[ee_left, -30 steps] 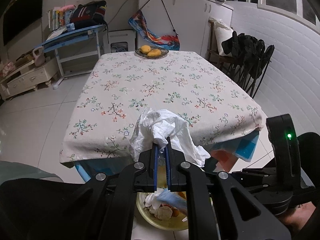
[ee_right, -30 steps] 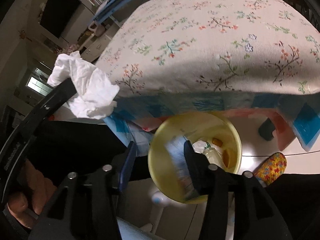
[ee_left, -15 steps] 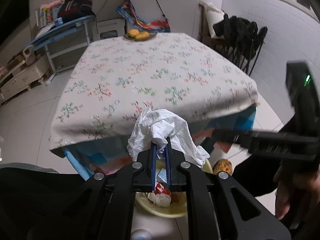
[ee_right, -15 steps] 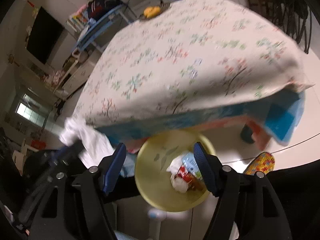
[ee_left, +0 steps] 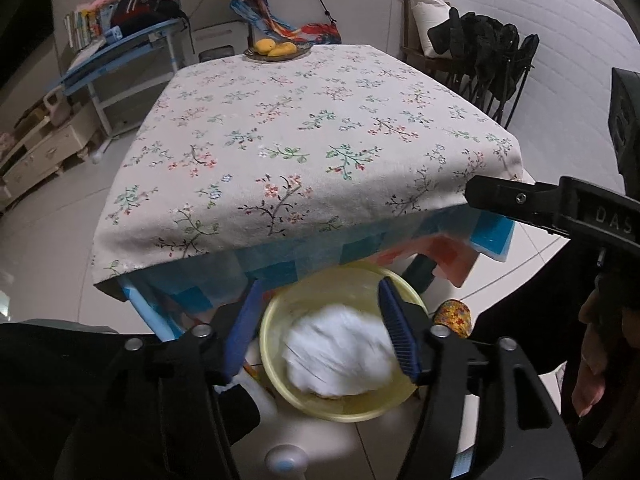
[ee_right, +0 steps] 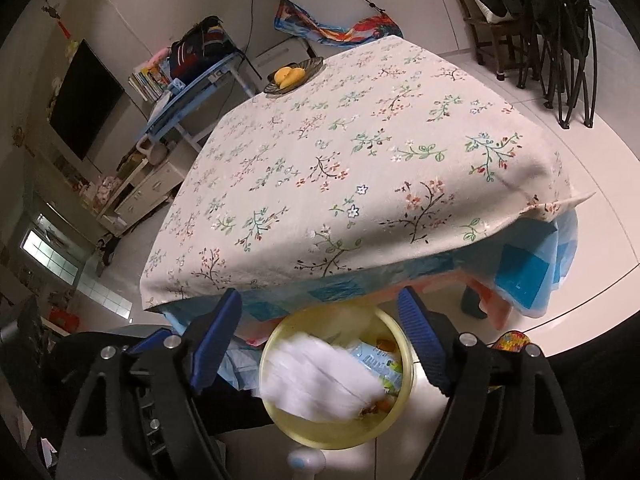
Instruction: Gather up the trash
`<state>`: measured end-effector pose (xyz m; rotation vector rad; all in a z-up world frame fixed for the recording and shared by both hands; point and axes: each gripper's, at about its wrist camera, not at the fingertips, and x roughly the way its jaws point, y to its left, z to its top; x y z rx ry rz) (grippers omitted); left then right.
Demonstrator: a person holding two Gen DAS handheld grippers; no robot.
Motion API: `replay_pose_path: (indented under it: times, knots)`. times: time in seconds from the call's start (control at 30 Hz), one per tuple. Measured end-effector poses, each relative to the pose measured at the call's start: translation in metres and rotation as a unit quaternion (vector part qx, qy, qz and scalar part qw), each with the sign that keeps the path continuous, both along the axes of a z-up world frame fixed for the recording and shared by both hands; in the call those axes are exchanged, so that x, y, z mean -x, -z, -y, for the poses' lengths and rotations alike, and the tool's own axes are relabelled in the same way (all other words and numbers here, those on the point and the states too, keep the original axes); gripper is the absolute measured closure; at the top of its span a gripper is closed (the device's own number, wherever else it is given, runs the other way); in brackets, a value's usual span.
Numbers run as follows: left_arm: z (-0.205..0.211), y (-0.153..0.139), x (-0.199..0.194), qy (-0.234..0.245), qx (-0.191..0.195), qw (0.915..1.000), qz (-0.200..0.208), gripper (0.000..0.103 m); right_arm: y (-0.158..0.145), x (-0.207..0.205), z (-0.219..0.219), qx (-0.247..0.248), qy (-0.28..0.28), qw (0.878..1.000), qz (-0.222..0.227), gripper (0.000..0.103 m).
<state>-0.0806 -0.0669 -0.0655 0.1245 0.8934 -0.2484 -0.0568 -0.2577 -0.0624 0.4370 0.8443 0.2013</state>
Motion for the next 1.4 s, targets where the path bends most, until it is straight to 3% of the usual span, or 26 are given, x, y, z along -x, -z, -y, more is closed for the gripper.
replay_pose_path:
  times: [0.2,0.33,0.53,0.67,1.4]
  knots:
    - [-0.005,-0.018,0.005,-0.027,-0.003,0.9983,0.051,0.020,-0.010,0.006,-0.003,0.029,0.009,0.999,0.025,0.023]
    - [-0.012,-0.042,0.009,-0.056,0.001,0.9930,0.104,0.012,-0.029,0.014,-0.007,0.066,0.023,0.995,0.071,0.019]
    - [-0.027,-0.077,0.017,-0.098,0.029,0.9832,0.151,0.007,-0.062,0.034,-0.018,0.116,0.036,0.980,0.158,0.012]
    - [-0.032,-0.090,0.025,-0.110,0.032,0.9798,0.164,0.007,-0.075,0.043,-0.024,0.139,0.034,0.972,0.188,0.010]
    - [-0.035,-0.101,0.036,-0.122,0.024,0.9760,0.178,0.007,-0.078,0.056,-0.023,0.150,0.044,0.968,0.198,0.008]
